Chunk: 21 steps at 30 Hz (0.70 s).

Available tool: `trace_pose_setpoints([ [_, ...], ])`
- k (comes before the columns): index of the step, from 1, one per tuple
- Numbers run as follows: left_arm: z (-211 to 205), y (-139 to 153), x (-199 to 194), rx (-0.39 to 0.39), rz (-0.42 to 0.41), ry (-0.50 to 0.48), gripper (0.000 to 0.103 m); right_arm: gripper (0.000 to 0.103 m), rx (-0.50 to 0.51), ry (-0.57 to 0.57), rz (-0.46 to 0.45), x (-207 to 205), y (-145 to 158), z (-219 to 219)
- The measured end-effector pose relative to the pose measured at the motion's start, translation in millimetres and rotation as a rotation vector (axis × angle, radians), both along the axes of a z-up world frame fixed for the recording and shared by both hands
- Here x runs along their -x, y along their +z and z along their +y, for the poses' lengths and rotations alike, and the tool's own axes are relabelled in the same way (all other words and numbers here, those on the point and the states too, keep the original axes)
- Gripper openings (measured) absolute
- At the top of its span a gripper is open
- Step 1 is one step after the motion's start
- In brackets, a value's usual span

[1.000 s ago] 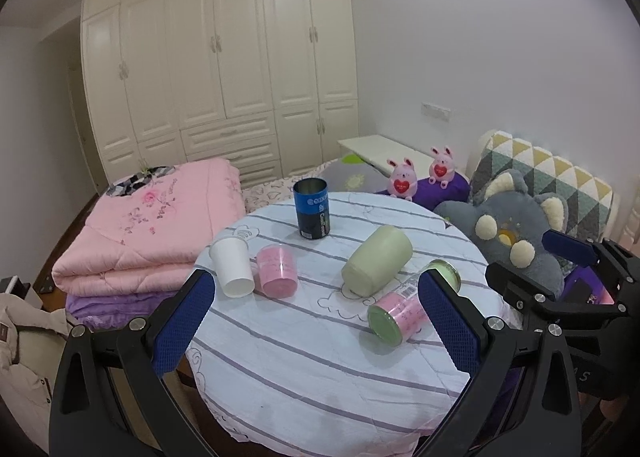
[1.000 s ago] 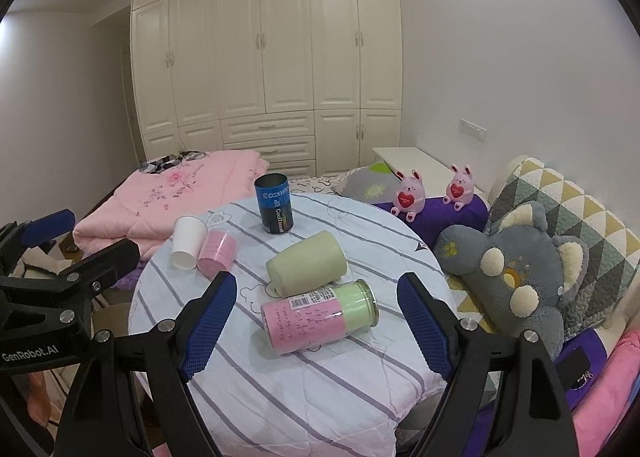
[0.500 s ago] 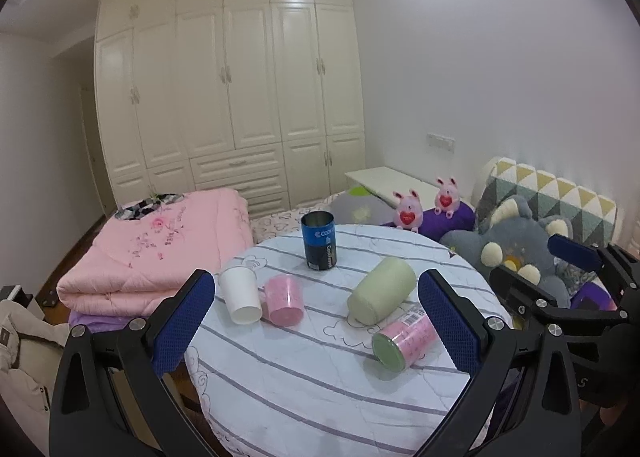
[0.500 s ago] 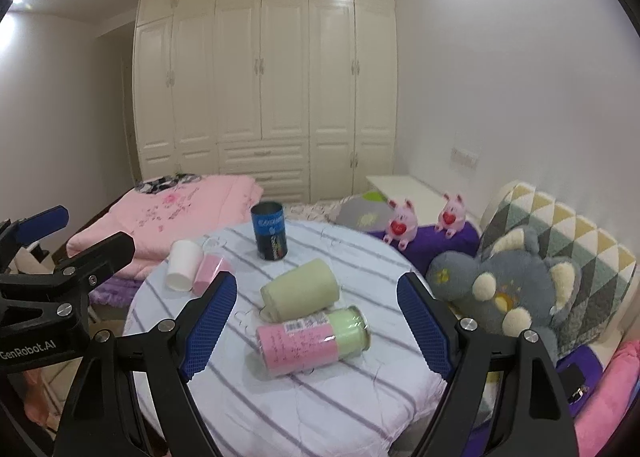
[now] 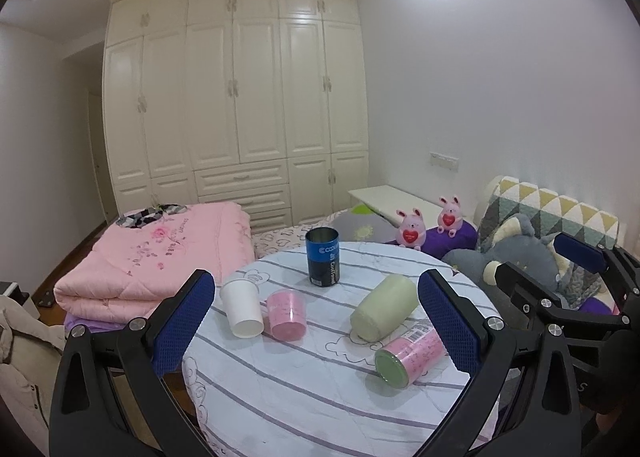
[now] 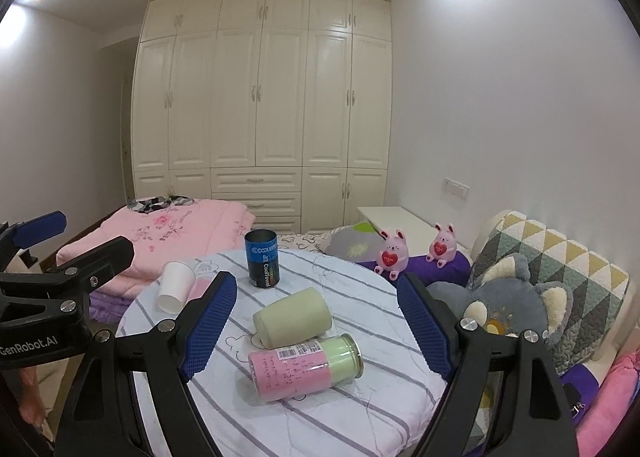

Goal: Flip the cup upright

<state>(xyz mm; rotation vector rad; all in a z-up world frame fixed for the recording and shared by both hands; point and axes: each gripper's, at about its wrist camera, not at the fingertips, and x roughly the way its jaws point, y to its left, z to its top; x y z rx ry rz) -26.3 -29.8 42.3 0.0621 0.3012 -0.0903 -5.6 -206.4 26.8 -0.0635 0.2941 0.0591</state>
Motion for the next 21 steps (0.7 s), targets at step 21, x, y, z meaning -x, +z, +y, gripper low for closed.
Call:
trace_pose_setpoints([
  [21,0.7,-6.5,-8.8,-0.003,0.012,0.007,0.103,0.084,0.000,-0.002,0.036,-9.4,-7.0,-3.2],
])
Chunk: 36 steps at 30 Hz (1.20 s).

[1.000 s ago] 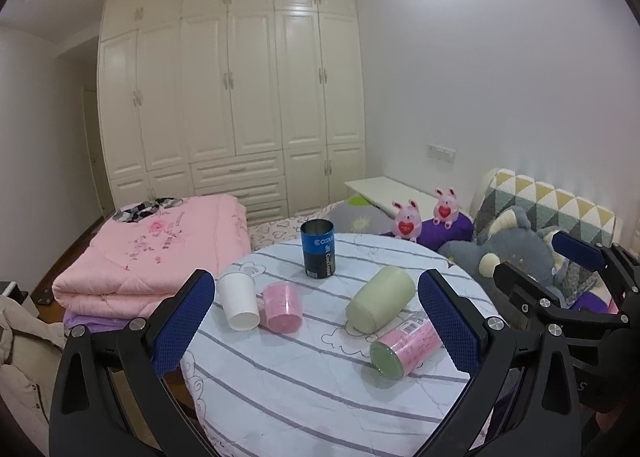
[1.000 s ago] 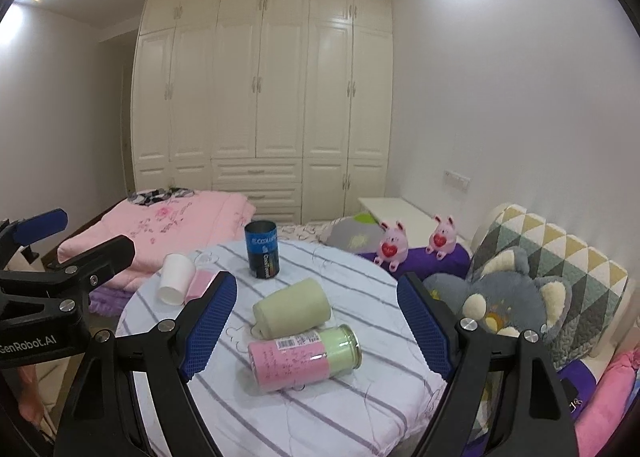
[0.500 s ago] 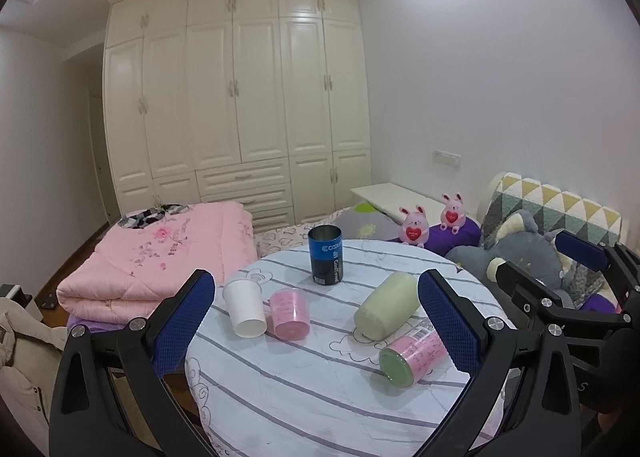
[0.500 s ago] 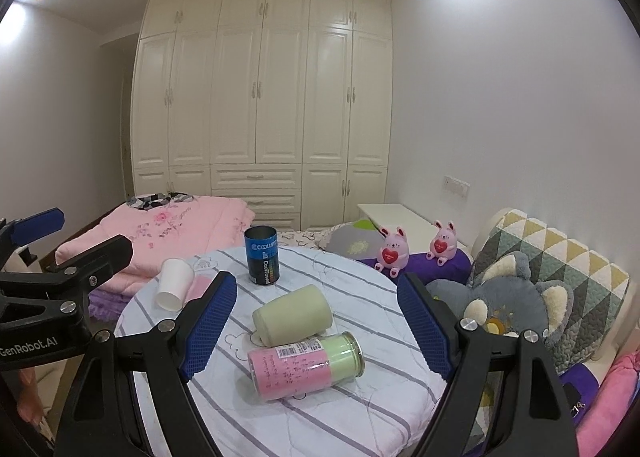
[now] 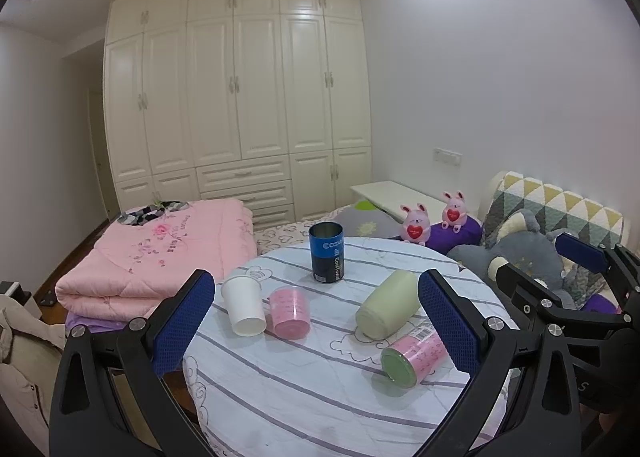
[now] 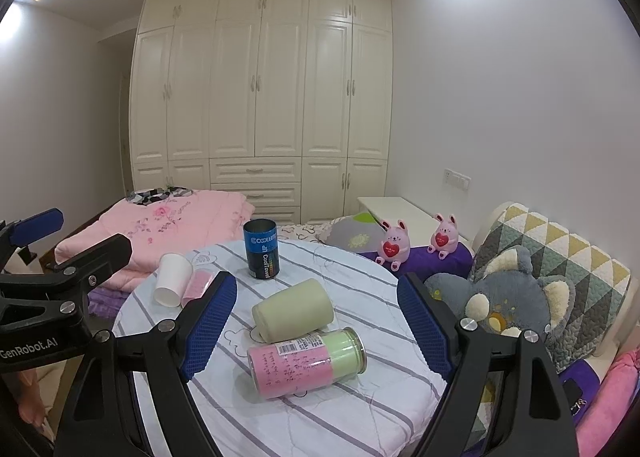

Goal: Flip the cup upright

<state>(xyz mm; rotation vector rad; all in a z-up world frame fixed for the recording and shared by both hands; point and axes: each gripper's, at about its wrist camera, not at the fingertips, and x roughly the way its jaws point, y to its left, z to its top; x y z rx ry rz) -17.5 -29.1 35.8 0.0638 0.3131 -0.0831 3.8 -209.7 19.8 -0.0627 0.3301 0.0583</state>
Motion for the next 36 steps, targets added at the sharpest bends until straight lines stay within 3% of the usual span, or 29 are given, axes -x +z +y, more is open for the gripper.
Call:
trace_pose_setpoints([
  [12,-2.5,-2.1,0.6,-0.023,-0.043,0.003,0.103,0.084,0.001,-0.003,0.010,-2.8,-2.3,-0.3],
  [36,1.3,-8.0,-12.8,-0.014,-0.002,0.004,0.103,0.084,0.007,0.001,0.036,-14.0,-6.9,0.1],
])
